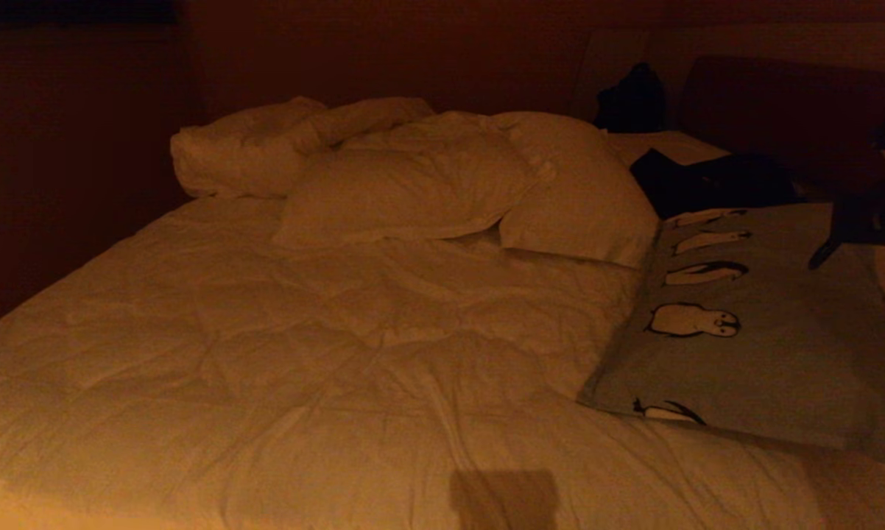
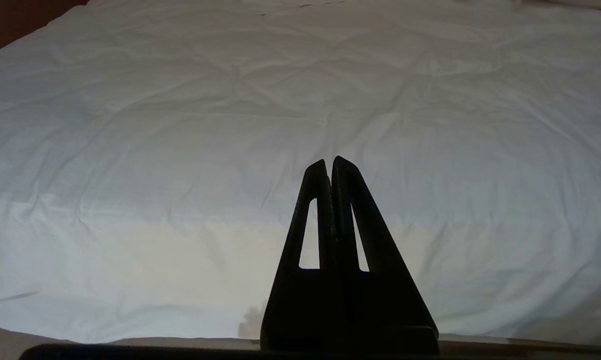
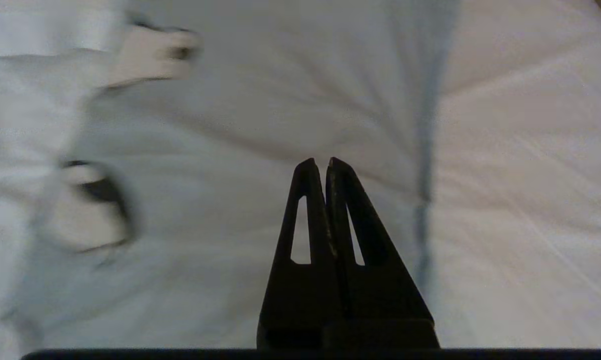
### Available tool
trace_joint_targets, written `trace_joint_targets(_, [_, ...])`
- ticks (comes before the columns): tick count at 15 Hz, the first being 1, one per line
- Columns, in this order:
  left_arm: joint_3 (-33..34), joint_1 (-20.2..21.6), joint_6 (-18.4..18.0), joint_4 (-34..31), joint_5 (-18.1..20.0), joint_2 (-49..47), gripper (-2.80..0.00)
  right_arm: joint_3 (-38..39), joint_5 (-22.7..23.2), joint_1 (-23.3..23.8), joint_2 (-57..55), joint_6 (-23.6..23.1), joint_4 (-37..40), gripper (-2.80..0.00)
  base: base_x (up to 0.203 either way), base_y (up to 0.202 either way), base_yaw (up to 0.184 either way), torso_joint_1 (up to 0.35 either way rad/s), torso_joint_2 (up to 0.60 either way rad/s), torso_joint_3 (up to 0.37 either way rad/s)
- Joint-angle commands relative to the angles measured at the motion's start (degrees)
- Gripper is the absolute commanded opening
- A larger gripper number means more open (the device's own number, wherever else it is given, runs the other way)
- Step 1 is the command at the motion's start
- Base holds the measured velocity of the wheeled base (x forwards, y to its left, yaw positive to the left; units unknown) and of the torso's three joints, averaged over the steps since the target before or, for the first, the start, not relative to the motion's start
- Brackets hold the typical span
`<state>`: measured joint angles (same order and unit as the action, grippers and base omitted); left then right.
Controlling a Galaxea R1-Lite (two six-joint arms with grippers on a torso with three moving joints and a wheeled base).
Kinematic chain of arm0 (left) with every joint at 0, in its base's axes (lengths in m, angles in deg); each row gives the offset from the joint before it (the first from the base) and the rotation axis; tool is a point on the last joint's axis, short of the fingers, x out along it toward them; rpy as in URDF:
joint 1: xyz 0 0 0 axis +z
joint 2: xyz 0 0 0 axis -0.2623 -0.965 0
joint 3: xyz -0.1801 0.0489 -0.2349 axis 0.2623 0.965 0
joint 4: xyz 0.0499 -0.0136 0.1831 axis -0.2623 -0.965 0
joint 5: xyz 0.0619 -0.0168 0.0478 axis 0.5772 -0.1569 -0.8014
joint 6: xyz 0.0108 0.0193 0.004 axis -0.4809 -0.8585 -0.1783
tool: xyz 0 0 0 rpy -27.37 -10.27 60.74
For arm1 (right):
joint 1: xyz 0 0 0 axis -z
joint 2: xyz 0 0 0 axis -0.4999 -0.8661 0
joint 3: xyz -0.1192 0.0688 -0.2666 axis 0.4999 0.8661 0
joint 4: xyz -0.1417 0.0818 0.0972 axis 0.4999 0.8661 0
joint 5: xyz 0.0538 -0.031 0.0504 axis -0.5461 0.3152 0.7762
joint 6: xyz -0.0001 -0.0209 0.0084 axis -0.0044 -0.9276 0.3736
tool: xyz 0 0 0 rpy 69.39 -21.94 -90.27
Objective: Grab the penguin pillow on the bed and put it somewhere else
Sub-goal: Place the pillow at the bedside
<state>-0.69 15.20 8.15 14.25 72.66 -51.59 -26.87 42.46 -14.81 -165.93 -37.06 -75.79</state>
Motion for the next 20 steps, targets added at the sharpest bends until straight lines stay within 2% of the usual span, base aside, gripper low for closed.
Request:
trace_joint_targets(1, [0.18, 0.0, 0.03, 0.04, 0.0, -0.04, -2.8, 0.08, -0.33, 1.6, -0.89, 0.42, 0.74, -2.8, 0.0, 0.0, 0.0, 0.0, 0.0, 0.0])
trace_joint_targets(2, [0.18, 0.02, 0.03, 0.04, 0.0, -0.04, -2.8, 0.38, -0.54, 2.12, 0.07, 1.34, 2.08, -2.8, 0.0, 0.0, 0.0, 0.0, 0.0, 0.0])
trace_joint_targets(4, [0.18, 0.06, 0.03, 0.04, 0.0, -0.04, -2.8, 1.5, -0.01, 3.45, 2.31, 6.56, 5.47, -2.8, 0.0, 0.0, 0.0, 0.0, 0.0, 0.0])
trace_joint_targets(6, [0.18, 0.0, 0.03, 0.04, 0.0, -0.04, -2.8, 3.34, 2.68, 5.47, 3.68, 9.88, 6.2, -2.8, 0.0, 0.0, 0.0, 0.0, 0.0, 0.0])
trace_joint_targets(8, [0.18, 0.03, 0.03, 0.04, 0.0, -0.04, -2.8, 8.45, 10.2, 8.66, 6.05, 11.89, 5.87, -2.8, 0.0, 0.0, 0.0, 0.0, 0.0, 0.0])
trace_joint_targets(13, [0.18, 0.0, 0.03, 0.04, 0.0, -0.04, -2.8, 15.34, 34.45, 18.94, 6.09, 14.39, 2.84, -2.8, 0.0, 0.0, 0.0, 0.0, 0.0, 0.0])
trace_joint_targets(14, [0.18, 0.06, 0.03, 0.04, 0.0, -0.04, -2.8, 16.07, 36.94, 20.9, 6.25, 14.31, 1.1, -2.8, 0.0, 0.0, 0.0, 0.0, 0.0, 0.0])
trace_joint_targets(16, [0.18, 0.04, 0.03, 0.04, 0.0, -0.04, -2.8, 16.81, 38.14, 23.25, 6.47, 13.97, 0.15, -2.8, 0.0, 0.0, 0.0, 0.0, 0.0, 0.0])
trace_joint_targets(18, [0.18, 0.04, 0.03, 0.04, 0.0, -0.04, -2.8, 18.47, 38.68, 23.58, 5.39, 13.35, -0.55, -2.8, 0.0, 0.0, 0.0, 0.0, 0.0, 0.0])
trace_joint_targets(20, [0.18, 0.05, 0.03, 0.04, 0.0, -0.04, -2.8, 19.84, 42.32, 24.56, 4.32, 12.57, -3.89, -2.8, 0.0, 0.0, 0.0, 0.0, 0.0, 0.0])
